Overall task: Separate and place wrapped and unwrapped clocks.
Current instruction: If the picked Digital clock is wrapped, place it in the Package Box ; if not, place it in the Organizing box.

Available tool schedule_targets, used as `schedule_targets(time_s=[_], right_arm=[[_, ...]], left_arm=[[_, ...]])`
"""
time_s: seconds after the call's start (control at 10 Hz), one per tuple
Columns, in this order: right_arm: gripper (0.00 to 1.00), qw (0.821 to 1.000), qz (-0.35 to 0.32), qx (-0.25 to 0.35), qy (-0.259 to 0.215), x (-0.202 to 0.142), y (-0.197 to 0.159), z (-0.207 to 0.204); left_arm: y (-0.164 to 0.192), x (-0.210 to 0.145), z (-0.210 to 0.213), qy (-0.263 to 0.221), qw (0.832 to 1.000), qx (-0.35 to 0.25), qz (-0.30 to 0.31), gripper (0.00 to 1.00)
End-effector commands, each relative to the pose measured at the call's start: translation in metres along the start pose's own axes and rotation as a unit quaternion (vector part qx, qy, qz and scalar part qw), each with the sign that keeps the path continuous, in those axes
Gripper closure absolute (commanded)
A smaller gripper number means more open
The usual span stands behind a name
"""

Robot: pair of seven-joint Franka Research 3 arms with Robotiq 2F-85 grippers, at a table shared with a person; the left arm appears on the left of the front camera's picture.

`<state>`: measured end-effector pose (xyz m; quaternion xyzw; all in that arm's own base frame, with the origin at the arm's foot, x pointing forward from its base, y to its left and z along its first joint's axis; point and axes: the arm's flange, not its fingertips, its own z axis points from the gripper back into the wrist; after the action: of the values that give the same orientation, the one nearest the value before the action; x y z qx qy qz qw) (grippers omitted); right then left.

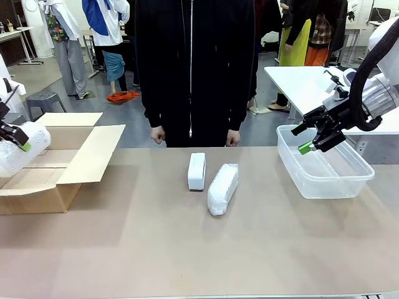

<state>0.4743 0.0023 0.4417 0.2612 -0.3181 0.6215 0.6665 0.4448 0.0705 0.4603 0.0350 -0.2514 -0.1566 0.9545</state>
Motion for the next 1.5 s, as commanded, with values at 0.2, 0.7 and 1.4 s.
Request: schedule_targets(time_s=[0.2,0.7,1.4], right_arm=[[0.00,1.000,0.002,-0.002,-0.015,0.000,-0.002,-0.003],[0.00,1.000,0.002,-0.002,-0.015,0.000,-0.002,-0.003],[0.00,1.000,0.002,-0.002,-0.015,0.000,-0.002,-0.003]], left_arm=[[-0.007,-0.013,-0.028,-0.017,0.999,-0.030,0.022,0.42],[0.002,-0.016,-0.069,-0.011,0.998,-0.050,0.030,0.42],[0.008,-0.012,-0.079,0.004,0.997,-0.069,0.022,0.03]])
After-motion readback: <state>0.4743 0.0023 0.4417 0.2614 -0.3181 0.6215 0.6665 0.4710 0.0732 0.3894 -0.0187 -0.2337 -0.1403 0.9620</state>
